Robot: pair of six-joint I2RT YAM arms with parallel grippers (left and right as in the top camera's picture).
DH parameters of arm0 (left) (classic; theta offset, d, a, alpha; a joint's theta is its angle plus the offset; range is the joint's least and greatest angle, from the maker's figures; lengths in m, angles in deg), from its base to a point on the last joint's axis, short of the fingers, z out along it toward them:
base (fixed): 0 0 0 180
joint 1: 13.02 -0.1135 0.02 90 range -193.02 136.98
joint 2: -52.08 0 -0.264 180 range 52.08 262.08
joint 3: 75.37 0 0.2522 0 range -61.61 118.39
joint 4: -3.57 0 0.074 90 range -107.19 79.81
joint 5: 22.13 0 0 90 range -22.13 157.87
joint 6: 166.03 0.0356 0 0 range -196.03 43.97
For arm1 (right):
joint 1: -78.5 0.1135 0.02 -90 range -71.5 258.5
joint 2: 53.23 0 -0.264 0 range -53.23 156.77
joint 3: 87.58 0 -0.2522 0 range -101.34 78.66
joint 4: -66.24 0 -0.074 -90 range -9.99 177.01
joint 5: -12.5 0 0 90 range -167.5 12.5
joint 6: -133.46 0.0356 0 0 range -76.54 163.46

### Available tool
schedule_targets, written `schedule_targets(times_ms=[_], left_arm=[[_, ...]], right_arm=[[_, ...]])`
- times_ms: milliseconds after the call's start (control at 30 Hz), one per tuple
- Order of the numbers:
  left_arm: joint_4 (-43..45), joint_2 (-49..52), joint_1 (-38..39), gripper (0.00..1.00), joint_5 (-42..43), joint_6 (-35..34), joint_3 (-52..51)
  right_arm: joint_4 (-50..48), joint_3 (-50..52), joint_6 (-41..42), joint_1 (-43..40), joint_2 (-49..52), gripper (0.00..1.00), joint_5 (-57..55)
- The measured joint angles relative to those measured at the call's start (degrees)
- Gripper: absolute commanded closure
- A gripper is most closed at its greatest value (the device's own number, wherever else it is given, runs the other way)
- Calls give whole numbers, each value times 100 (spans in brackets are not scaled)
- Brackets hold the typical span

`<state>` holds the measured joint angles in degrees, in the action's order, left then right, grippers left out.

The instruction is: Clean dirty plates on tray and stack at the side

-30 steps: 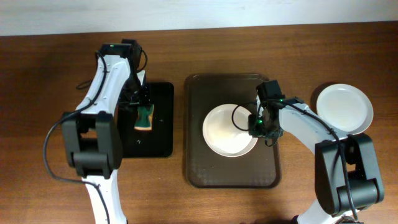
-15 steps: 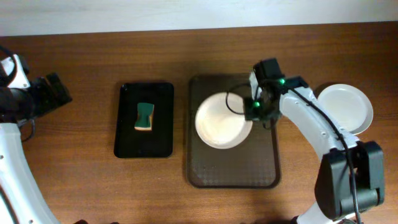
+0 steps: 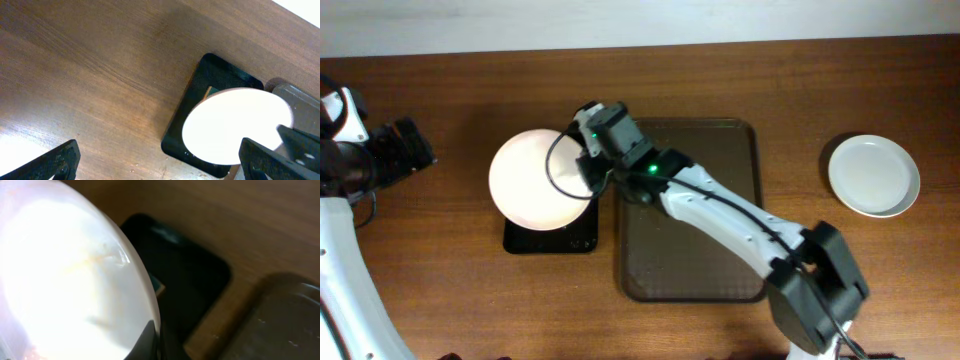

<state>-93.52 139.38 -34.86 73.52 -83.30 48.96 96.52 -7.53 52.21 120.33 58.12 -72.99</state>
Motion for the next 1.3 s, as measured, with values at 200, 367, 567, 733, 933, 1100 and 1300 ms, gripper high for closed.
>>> schedule_targets(times_ms=[200, 367, 567, 733, 933, 1100, 1300], left_arm=[[2, 0, 0, 0, 0, 0, 0], [2, 0, 0, 0, 0, 0, 0], [2, 0, 0, 0, 0, 0, 0], [2, 0, 0, 0, 0, 0, 0], [2, 0, 0, 0, 0, 0, 0], [2, 0, 0, 0, 0, 0, 0], [2, 0, 0, 0, 0, 0, 0]], right_arm=[[-973, 13, -1381, 236, 389, 96, -44], [-1399, 13, -2618, 291, 240, 96, -44], [-1939, 15, -3567, 291, -72, 96, -81], [-2116, 15, -4218, 297, -476, 96, -212], [-2131, 15, -4741, 328, -555, 96, -214], [-2133, 15, -4802, 328, -664, 96, -216], [-2131, 15, -4806, 328, -684, 96, -216]])
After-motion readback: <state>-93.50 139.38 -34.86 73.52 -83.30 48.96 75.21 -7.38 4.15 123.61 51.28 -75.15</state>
